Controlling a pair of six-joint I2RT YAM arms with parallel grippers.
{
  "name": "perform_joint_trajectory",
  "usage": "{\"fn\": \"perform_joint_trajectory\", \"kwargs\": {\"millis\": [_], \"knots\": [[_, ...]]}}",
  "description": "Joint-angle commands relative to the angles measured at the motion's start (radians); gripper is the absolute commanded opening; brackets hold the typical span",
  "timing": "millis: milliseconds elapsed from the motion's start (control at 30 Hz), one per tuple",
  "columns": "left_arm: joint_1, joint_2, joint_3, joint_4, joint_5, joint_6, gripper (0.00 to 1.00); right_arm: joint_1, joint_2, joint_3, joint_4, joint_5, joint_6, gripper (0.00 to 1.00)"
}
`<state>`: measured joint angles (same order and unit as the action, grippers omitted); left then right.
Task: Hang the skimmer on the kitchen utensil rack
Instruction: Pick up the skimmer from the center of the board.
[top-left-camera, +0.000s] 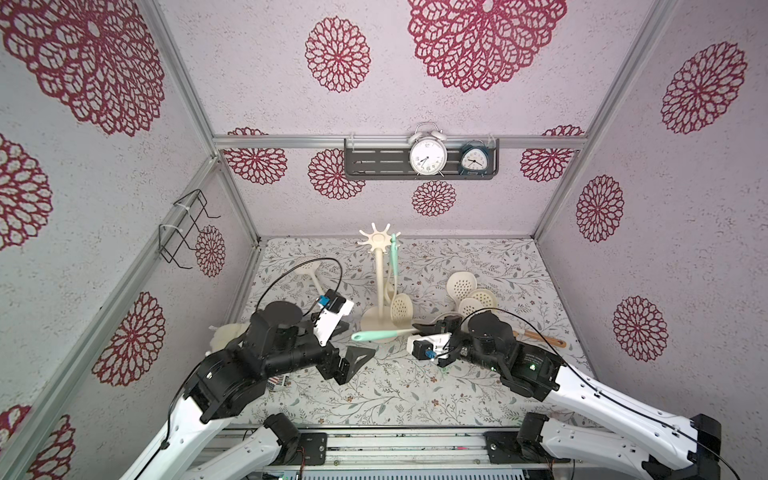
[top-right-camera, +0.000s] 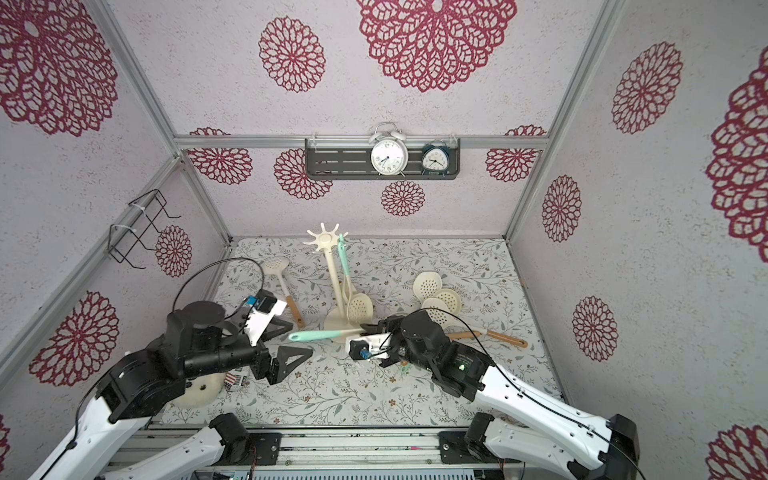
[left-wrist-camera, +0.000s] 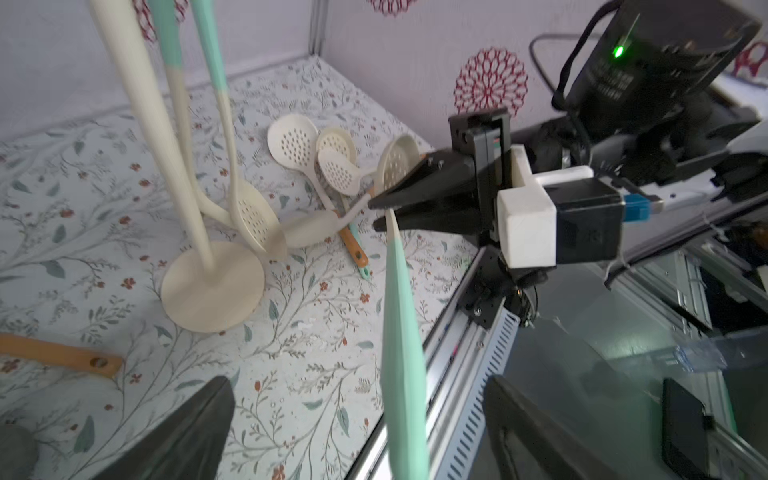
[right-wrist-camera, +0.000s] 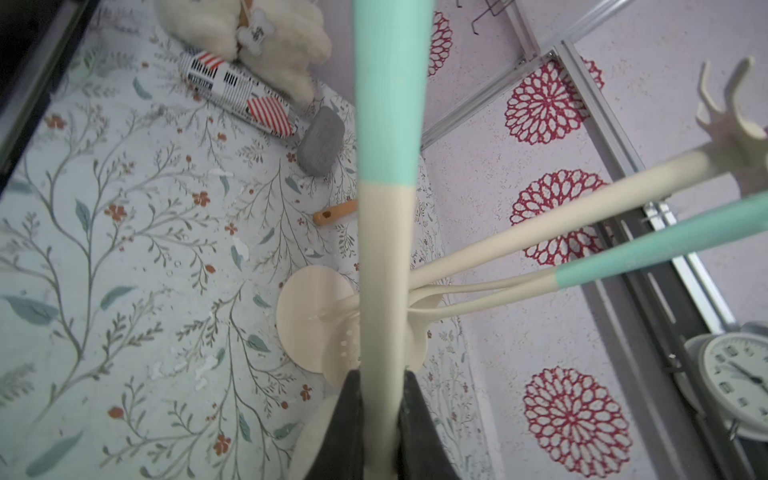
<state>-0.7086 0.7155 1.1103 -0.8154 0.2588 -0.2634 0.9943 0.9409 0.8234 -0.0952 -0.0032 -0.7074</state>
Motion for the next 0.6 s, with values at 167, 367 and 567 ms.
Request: {"fn": "perform_joint_trajectory", "kwargs": {"millis": [167,367,567], "knots": [[0.004,-0.141,-0.288,0.747,-0.174,-0.289,0.99,0.074,0.022,-0.057,0.439,0.1,0.789,0.0],[0.004,-0.038,-0.21,0.754,-0.146,-0.272,0.99,0.227,0.132,0.045,0.42,0.317,0.847,0.0],[0.004,-0.002,-0.163,0.764,-0.185,-0.243,0.88,0.31,0.184,0.086,0.422,0.388,0.838,0.0]]}}
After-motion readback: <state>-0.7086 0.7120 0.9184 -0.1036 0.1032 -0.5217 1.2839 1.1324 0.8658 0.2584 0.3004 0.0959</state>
